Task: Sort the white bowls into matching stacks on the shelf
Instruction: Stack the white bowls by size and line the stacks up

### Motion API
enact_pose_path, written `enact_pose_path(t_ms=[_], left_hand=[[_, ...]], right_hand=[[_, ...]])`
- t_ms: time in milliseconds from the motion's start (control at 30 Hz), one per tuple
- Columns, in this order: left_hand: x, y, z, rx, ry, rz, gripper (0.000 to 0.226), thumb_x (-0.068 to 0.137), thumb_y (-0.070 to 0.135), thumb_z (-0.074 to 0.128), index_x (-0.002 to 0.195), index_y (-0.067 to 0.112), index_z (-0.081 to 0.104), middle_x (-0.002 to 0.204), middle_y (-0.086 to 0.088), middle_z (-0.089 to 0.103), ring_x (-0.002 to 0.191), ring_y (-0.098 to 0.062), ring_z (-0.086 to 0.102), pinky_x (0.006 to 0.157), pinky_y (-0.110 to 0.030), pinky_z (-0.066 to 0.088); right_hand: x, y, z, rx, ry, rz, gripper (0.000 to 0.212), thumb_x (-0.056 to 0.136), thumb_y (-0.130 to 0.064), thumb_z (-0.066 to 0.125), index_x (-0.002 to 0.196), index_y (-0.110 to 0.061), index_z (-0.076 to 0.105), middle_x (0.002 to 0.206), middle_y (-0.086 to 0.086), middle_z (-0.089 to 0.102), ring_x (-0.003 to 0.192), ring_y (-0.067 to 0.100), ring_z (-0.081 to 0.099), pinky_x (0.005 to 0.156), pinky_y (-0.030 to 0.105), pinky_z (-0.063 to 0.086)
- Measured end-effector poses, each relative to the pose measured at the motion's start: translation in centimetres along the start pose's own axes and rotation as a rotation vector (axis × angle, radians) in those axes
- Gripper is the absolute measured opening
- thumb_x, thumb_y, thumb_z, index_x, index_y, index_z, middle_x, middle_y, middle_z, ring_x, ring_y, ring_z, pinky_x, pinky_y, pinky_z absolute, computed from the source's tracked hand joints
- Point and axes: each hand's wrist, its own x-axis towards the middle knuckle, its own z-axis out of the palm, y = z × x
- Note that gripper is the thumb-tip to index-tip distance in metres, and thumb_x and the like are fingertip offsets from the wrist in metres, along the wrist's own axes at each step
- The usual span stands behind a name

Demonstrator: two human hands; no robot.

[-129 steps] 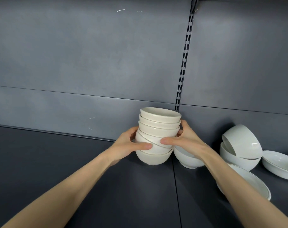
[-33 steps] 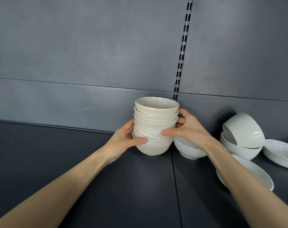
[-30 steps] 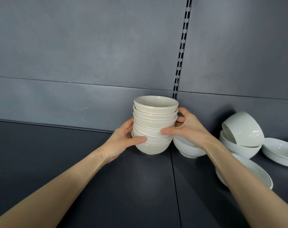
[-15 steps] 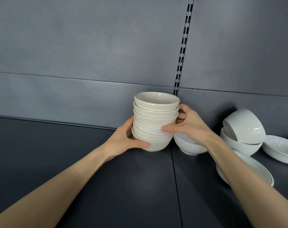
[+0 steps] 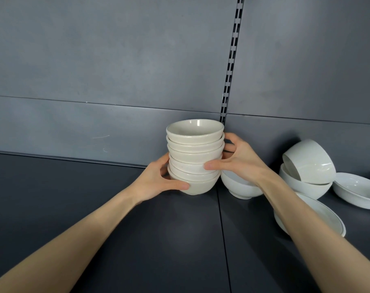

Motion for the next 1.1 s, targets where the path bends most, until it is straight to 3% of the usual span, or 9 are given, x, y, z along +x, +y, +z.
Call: enact_pose_path(t_ms=[400, 700, 833, 933, 1033, 1100], left_hand=[[-0.1, 0.1, -0.2, 0.027, 0.003, -0.002, 0.077, 0.07, 0.003, 0.081, 0.134, 0.03, 0.047, 0.12, 0.015, 0.064, 0.111, -0.003, 0.06, 0.085, -0.011, 0.048], [-0.1, 0.7, -0.4, 0.06, -0.034, -0.029, 0.077, 0.072, 0.005, 0.08, 0.134, 0.034, 0.043, 0.12, 0.018, 0.062, 0.108, 0.007, 0.058, 0.079, -0.007, 0.047], [-0.3, 1.4, -0.6, 0.154, -0.018, -0.067, 0.07, 0.07, 0.013, 0.083, 0.122, 0.042, 0.047, 0.115, 0.022, 0.064, 0.108, 0.001, 0.06, 0.082, -0.011, 0.049], [-0.8, 1.9, -0.4, 0.264, 0.029, -0.083, 0.067, 0.068, 0.021, 0.086, 0.122, 0.039, 0.05, 0.114, 0.017, 0.065, 0.103, -0.002, 0.062, 0.086, -0.017, 0.047], [-1.6, 2.6, 0.1, 0.35, 0.106, -0.1, 0.063, 0.067, 0.028, 0.086, 0.12, 0.036, 0.053, 0.108, 0.017, 0.065, 0.095, 0.0, 0.064, 0.077, -0.011, 0.047], [-2.2, 2.8, 0.6, 0.425, 0.166, -0.12, 0.059, 0.067, 0.033, 0.085, 0.119, 0.031, 0.057, 0.107, 0.015, 0.065, 0.096, -0.006, 0.065, 0.083, -0.019, 0.05]], right_hand=[[-0.1, 0.6, 0.2, 0.015, 0.033, -0.002, 0.083, 0.06, 0.001, 0.086, 0.131, -0.014, 0.044, 0.117, 0.0, 0.064, 0.106, 0.015, 0.064, 0.083, 0.024, 0.056], [0.2, 0.5, 0.0, -0.045, -0.001, 0.003, 0.082, 0.061, -0.003, 0.087, 0.128, -0.017, 0.042, 0.118, 0.0, 0.062, 0.108, 0.014, 0.063, 0.088, 0.029, 0.054], [0.4, 0.4, -0.3, -0.124, -0.037, 0.003, 0.086, 0.059, -0.014, 0.089, 0.129, -0.021, 0.04, 0.12, -0.001, 0.062, 0.111, 0.014, 0.061, 0.094, 0.037, 0.052], [0.3, 0.4, -0.5, -0.19, -0.05, 0.012, 0.092, 0.058, -0.025, 0.09, 0.133, -0.025, 0.038, 0.123, -0.005, 0.061, 0.112, 0.013, 0.059, 0.098, 0.039, 0.049], [0.0, 0.1, -0.5, -0.266, -0.06, 0.025, 0.097, 0.058, -0.034, 0.089, 0.138, -0.027, 0.034, 0.126, -0.006, 0.059, 0.114, 0.014, 0.058, 0.101, 0.039, 0.047], [-0.4, -0.2, -0.5, -0.328, -0.064, 0.029, 0.096, 0.061, -0.037, 0.087, 0.14, -0.026, 0.034, 0.127, -0.006, 0.058, 0.115, 0.014, 0.057, 0.103, 0.037, 0.045]])
